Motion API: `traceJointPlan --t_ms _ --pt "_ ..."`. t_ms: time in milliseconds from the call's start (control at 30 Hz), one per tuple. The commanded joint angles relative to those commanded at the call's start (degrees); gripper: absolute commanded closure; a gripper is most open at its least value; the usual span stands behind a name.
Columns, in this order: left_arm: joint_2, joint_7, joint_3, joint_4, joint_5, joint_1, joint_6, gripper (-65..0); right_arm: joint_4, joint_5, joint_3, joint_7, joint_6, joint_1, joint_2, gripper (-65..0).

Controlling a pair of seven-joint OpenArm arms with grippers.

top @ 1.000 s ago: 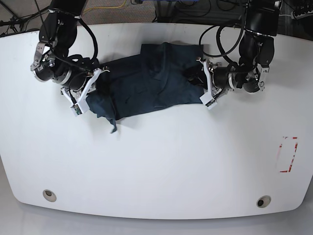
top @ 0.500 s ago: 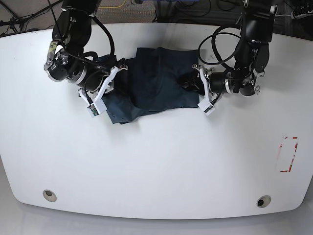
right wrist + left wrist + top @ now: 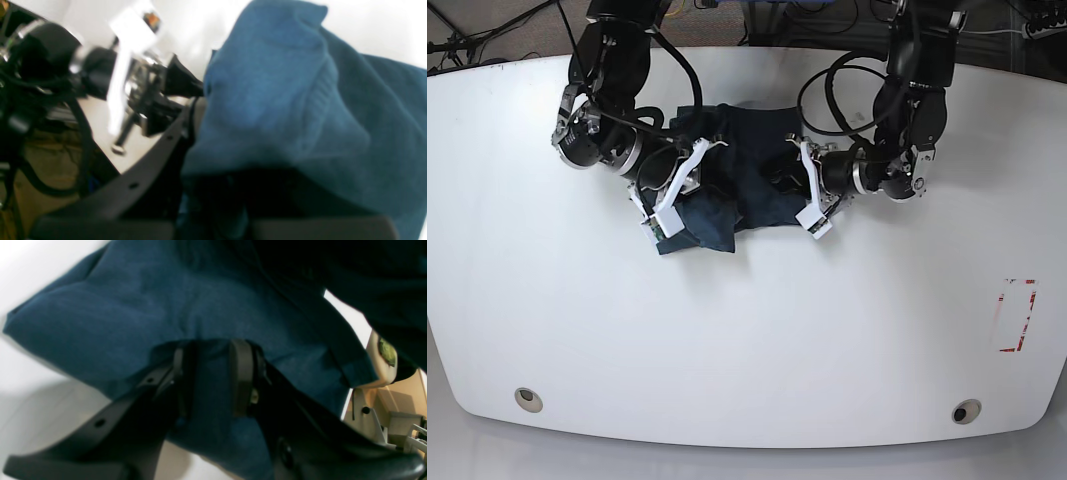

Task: Fold the T-shirt properly
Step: 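Fold both shirt ends inward toward each other with both grippers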

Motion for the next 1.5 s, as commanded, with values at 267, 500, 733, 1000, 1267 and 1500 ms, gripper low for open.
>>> traceJointPlan --t_ms 267,500,733,1000,1267,1500 --pt "0.79 -1.23 -0.09 0.0 -0.18 0.09 0.0 -16.4 -0.09 0.0 -0.35 0.0 0.0 -1.14 -1.14 0.0" --pt "0.79 -1.58 -0.09 0.0 -0.35 0.09 0.0 -16.4 -0.26 -0.26 -2.73 0.18 0.0 -1.14 -1.14 0.0" --pt "0.97 -1.58 -0.09 0.09 -0.35 0.09 0.0 -16.4 -0.53 -0.26 -2.81 2.02 -0.09 -1.14 -1.14 -1.7" --pt "1.05 -1.93 -0.18 0.44 -0.35 0.09 0.0 -16.5 -5.45 -0.35 -2.9 2.99 -0.09 -0.7 -1.93 -1.9" --pt "0.97 -1.93 -0.26 0.53 -0.44 0.09 0.0 -16.5 -10.11 -0.35 -6.24 6.86 -0.09 -0.7 -2.02 -7.0" --pt "0.44 -1.58 -5.19 2.81 -3.78 0.18 0.0 -18.2 -10.73 -0.35 -6.42 9.67 -3.08 -1.14 -1.93 -35.5"
